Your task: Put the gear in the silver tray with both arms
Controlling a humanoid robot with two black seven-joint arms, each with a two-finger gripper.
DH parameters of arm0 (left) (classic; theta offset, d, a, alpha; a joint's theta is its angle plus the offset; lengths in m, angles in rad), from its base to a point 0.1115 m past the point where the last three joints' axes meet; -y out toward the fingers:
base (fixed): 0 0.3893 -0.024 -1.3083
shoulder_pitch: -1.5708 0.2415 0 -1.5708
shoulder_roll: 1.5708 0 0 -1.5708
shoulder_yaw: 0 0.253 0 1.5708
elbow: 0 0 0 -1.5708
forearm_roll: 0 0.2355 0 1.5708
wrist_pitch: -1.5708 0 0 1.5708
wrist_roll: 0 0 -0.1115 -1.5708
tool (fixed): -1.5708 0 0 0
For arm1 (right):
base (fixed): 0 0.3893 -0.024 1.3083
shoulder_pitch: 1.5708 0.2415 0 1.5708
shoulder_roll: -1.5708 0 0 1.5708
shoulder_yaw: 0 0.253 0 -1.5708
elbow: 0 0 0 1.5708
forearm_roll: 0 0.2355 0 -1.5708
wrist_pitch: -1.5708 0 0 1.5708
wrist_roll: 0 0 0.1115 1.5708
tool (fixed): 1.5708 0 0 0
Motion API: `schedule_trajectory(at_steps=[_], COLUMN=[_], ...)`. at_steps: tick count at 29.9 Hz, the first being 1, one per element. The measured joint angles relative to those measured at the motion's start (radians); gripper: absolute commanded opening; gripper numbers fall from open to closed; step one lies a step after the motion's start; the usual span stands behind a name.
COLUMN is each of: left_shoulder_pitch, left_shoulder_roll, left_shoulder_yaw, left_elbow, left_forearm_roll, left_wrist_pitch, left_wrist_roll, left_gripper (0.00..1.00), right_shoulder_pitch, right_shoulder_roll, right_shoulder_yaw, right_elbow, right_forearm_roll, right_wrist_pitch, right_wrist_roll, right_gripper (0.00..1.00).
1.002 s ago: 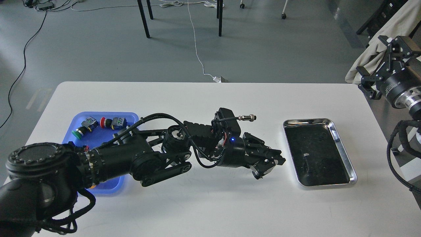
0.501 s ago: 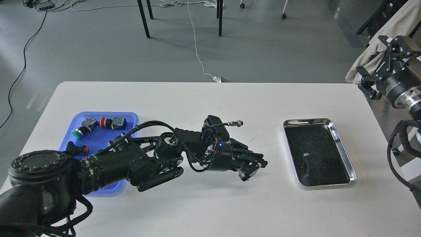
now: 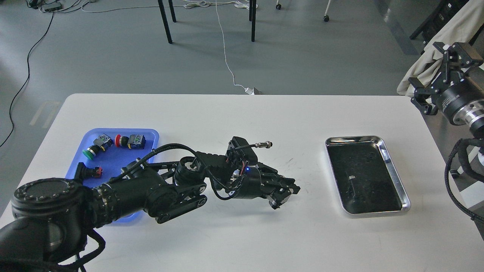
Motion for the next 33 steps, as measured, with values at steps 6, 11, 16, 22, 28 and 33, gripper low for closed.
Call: schedule_trajectory(at_steps=[6, 11, 16, 22, 28, 33], left_shoulder_pitch=[0.003, 0.005, 0.005, -0.003, -0.01, -0.02], left_shoulder_roll=[0.0, 0.0, 0.0, 0.0, 0.0, 0.0], left_shoulder_yaw=[-0.004, -0.005, -0.014, -0.047, -0.133, -0.185], left_elbow=[-0.003, -0.004, -0.006, -0.009, -0.014, -0.018], left_forearm_roll=[-0.008, -0.023, -0.03, -0.083, -0.126, -0.166], left_wrist_pitch=[0.0, 0.0, 0.0, 0.002, 0.003, 0.004], left_wrist_roll=[0.0, 0.0, 0.0, 0.0, 0.0, 0.0], left_gripper=[0.4, 0.42, 0.49, 0.61, 0.72, 0.77], right_shoulder_pitch=[0.0, -0.005, 0.001, 0.036, 0.133, 0.264], right_shoulder_roll=[-0.003, -0.003, -0.004, -0.029, -0.064, -0.073], right_shoulder_yaw=[-0.004, -0.006, -0.052, -0.118, -0.248, -0.408], right_elbow=[-0.001, -0.002, -0.003, 0.005, 0.022, 0.031], right_forearm_roll=[-0.007, -0.015, -0.049, -0.107, -0.224, -0.331], right_wrist_pitch=[0.001, 0.001, 0.001, 0.006, 0.025, 0.028], right_wrist_roll=[-0.001, -0.025, -0.062, -0.081, -0.112, -0.115], right_gripper=[0.97, 0.98, 0.98, 0.98, 0.98, 0.98])
